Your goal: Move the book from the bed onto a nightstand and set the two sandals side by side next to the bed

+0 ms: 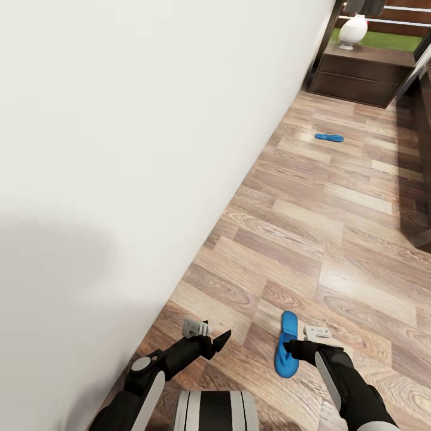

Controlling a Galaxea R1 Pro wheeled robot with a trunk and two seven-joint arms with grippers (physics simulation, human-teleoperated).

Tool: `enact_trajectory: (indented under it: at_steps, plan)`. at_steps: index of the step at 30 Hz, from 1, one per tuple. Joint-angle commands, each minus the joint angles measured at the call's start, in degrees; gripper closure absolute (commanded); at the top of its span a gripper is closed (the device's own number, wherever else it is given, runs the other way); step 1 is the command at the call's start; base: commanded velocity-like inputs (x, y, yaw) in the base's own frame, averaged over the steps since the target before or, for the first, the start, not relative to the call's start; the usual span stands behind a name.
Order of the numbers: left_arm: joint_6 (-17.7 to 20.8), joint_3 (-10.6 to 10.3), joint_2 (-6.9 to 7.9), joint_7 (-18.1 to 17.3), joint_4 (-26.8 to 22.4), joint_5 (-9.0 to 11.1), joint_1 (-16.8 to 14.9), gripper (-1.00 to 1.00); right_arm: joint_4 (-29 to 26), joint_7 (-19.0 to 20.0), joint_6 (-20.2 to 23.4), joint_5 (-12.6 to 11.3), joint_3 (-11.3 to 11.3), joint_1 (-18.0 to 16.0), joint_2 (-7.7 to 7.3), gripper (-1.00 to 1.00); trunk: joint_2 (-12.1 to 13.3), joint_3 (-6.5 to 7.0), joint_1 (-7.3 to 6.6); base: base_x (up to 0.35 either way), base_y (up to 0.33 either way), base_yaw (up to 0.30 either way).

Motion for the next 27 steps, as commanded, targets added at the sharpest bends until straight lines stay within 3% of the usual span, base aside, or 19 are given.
enact_trajectory:
  at_steps: [1, 24, 27]
  plan:
    - [0.6, 0.0, -0.01, -0.1, 0.0, 0.6, 0.0, -1.00, -0.1, 0.1, 0.3, -0.3, -0.1, 0.0, 0.02, -1.00, 0.0, -0.03, -0.01, 0.000, 0.000, 0.000]
    - [0.6, 0.1, 0.06, -0.3, 0.0, 0.7, 0.0, -1.00, -0.1, 0.1, 0.1, 0.1, 0.3, 0.0, 0.08, -1.00, 0.0, -0.03, -0.01, 0.000, 0.000, 0.000]
    - [0.6, 0.0, 0.01, -0.2, 0.0, 0.6, 0.0, -1.00, -0.1, 0.1, 0.0, 0.2, 0.3, 0.0, 0.06, -1.00, -0.1, -0.70, 0.07, 0.000, 0.000, 0.000]
